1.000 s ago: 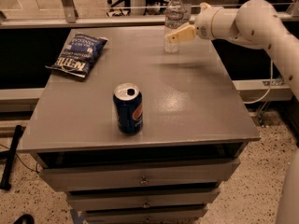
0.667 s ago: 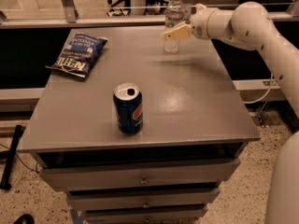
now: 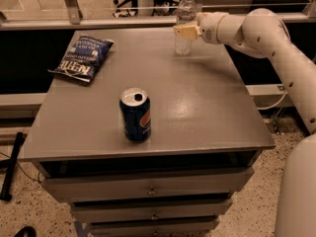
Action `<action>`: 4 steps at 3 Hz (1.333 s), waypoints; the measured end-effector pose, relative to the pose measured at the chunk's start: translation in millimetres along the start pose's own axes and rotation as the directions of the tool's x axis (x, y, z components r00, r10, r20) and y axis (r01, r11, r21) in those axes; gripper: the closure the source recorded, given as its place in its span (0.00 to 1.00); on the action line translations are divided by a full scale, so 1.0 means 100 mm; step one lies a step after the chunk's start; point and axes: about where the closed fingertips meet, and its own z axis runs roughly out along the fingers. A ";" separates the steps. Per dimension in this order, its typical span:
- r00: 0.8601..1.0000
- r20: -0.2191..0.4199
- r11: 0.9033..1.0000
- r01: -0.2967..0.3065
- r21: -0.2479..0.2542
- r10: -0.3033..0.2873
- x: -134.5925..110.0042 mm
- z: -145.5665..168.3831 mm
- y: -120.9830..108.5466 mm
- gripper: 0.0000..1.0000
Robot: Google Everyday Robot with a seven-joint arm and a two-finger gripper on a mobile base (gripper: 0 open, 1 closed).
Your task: Move water bottle near pepsi can
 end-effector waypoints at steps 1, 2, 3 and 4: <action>1.000 0.021 1.000 -0.017 -0.011 0.018 -0.02 -0.03 0.02 0.64; 0.998 0.063 0.997 -0.021 -0.070 0.025 -0.19 -0.18 0.21 0.87; 0.994 0.107 0.982 -0.010 -0.190 0.031 -0.41 -0.47 0.58 1.00; 0.994 0.111 0.948 0.011 -0.318 0.025 -0.47 -0.82 0.99 1.00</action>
Offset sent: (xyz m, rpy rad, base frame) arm -0.0706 0.0175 0.0472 0.1165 -0.0407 0.1832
